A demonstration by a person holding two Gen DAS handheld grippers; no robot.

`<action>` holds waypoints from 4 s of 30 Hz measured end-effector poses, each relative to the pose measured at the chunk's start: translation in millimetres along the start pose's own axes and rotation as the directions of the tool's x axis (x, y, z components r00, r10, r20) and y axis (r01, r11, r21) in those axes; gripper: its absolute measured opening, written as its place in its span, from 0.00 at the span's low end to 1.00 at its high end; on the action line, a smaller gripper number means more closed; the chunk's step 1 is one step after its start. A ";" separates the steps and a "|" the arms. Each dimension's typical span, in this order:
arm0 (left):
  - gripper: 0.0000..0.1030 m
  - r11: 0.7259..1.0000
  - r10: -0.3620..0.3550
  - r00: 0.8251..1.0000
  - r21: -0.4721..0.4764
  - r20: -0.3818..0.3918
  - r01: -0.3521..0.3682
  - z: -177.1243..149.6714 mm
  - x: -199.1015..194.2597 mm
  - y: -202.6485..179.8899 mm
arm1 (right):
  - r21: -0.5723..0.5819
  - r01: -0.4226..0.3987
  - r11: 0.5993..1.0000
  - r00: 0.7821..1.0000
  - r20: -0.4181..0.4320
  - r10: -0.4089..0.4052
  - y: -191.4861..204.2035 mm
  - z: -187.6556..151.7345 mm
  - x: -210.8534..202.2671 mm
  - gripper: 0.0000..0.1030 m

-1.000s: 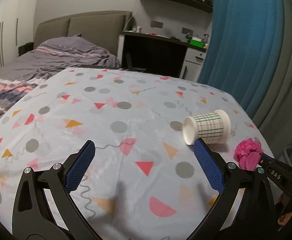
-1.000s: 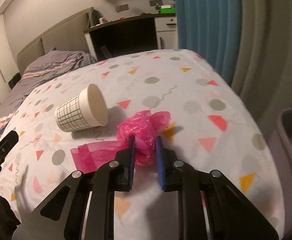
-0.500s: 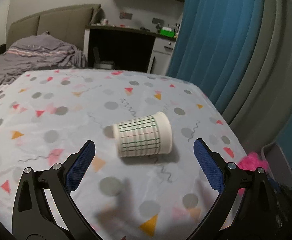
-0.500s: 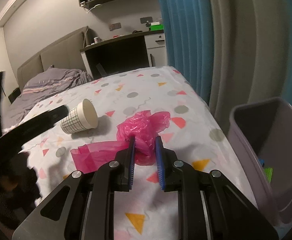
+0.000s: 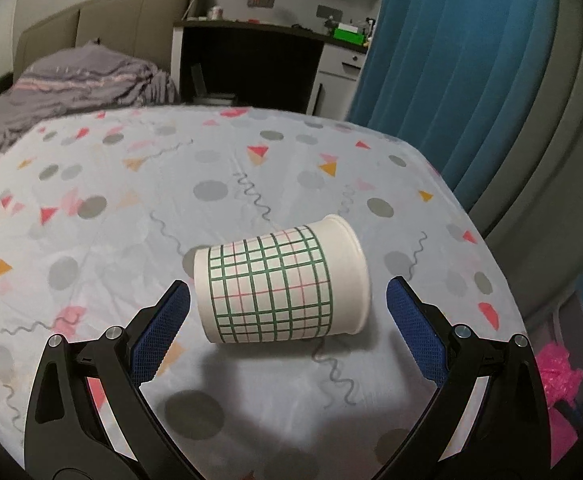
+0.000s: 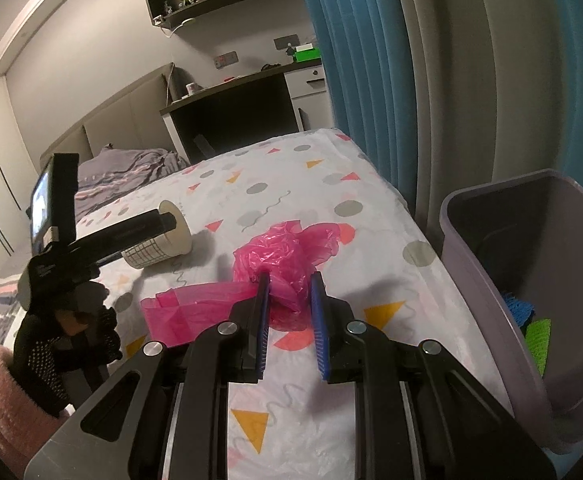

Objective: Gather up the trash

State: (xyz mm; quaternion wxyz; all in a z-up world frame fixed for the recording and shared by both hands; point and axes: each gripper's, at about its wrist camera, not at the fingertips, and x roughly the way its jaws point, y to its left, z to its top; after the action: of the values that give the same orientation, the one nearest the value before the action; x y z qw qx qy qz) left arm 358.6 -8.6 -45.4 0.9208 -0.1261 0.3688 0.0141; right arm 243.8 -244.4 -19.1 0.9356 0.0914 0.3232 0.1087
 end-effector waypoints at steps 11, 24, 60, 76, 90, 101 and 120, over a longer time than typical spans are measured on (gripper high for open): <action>0.74 0.999 -0.042 0.999 -0.003 -0.004 0.042 -6.0 2.6 3.3 | -0.004 -0.006 1.000 1.000 -0.010 0.006 -0.8 -1.1 2.7 0.20; 0.74 0.997 -0.053 0.995 0.063 0.085 0.048 -30.3 -68.7 -9.1 | -0.044 -0.003 0.999 1.000 0.024 0.004 9.3 -2.8 -22.9 0.20; 0.74 0.764 -0.543 0.837 0.370 -0.076 0.529 -94.8 -110.6 -250.1 | 0.085 0.320 0.943 0.940 0.093 -0.328 -155.4 -10.7 -85.2 0.32; 0.75 0.709 -0.551 0.798 0.369 -0.243 0.601 -124.1 -67.8 -290.9 | 0.233 0.415 0.880 0.881 0.140 -0.453 -197.7 -40.3 -143.3 0.57; 0.92 0.811 -0.427 0.898 0.397 -0.103 0.431 -118.0 -106.9 -240.2 | 0.174 0.376 0.910 0.891 0.203 -0.407 -155.2 -41.4 -157.1 0.82; 0.94 0.914 -0.205 0.965 0.386 0.164 0.128 -121.0 -188.6 -128.7 | 0.069 0.352 0.934 0.905 0.229 -0.358 -83.2 -40.4 -152.1 0.95; 0.94 0.959 -0.107 0.953 0.281 0.282 0.025 -146.0 -275.8 -21.7 | -0.043 0.345 0.938 0.902 0.292 -0.318 29.6 -59.4 -181.5 0.95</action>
State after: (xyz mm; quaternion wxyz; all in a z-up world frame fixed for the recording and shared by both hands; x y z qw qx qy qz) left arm 61.9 -46.6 46.0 0.9739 -0.0061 0.2216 -0.0497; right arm 63.1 -257.6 48.3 0.9799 0.0055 0.1927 -0.0511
